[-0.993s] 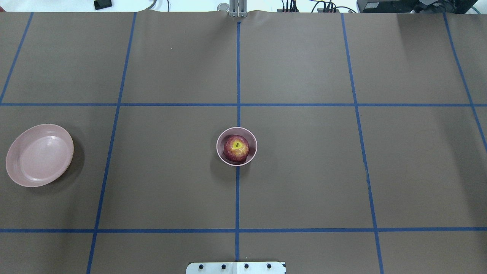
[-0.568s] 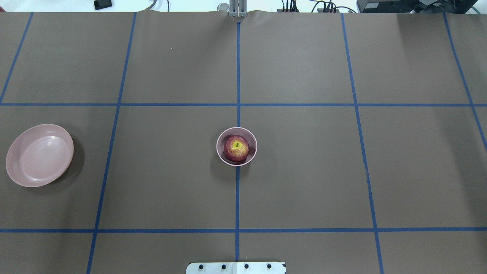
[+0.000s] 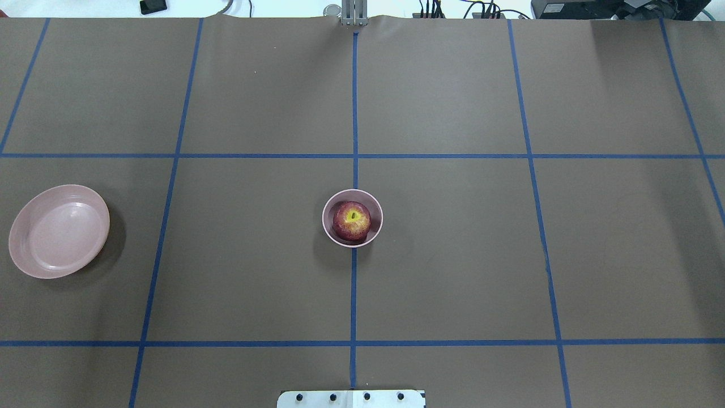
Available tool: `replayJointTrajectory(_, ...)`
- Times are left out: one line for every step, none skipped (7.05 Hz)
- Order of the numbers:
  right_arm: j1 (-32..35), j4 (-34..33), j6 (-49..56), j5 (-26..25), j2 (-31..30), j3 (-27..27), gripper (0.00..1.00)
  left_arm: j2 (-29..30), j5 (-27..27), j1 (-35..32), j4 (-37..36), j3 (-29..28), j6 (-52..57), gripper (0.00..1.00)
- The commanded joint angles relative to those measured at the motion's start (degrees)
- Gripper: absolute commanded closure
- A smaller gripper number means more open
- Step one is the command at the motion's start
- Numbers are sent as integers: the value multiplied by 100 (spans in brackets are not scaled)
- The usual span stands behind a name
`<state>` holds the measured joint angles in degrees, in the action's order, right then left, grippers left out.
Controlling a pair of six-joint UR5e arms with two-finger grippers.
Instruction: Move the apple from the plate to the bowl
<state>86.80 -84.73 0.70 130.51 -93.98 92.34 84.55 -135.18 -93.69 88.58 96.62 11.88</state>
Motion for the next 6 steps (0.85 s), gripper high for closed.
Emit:
replayJointTrajectory(3, 0, -26, 0, 29, 12, 0, 0, 0, 0, 1, 6, -1, 2)
replayJointTrajectory(3, 0, -26, 0, 29, 12, 0, 0, 0, 0, 10, 6, -1, 2)
replayJointTrajectory(3, 0, -35, 0, 3, 29, 0, 0, 0, 0, 1, 6, -1, 2)
replayJointTrajectory(3, 0, -35, 0, -15, 82, 0, 0, 0, 0, 1, 6, -1, 2)
replayJointTrajectory(3, 0, -35, 0, -15, 99, 0, 0, 0, 0, 1, 14, -1, 2)
replayJointTrajectory(3, 0, -35, 0, -15, 143, 0, 0, 17, 0, 10, 6, 8, 2)
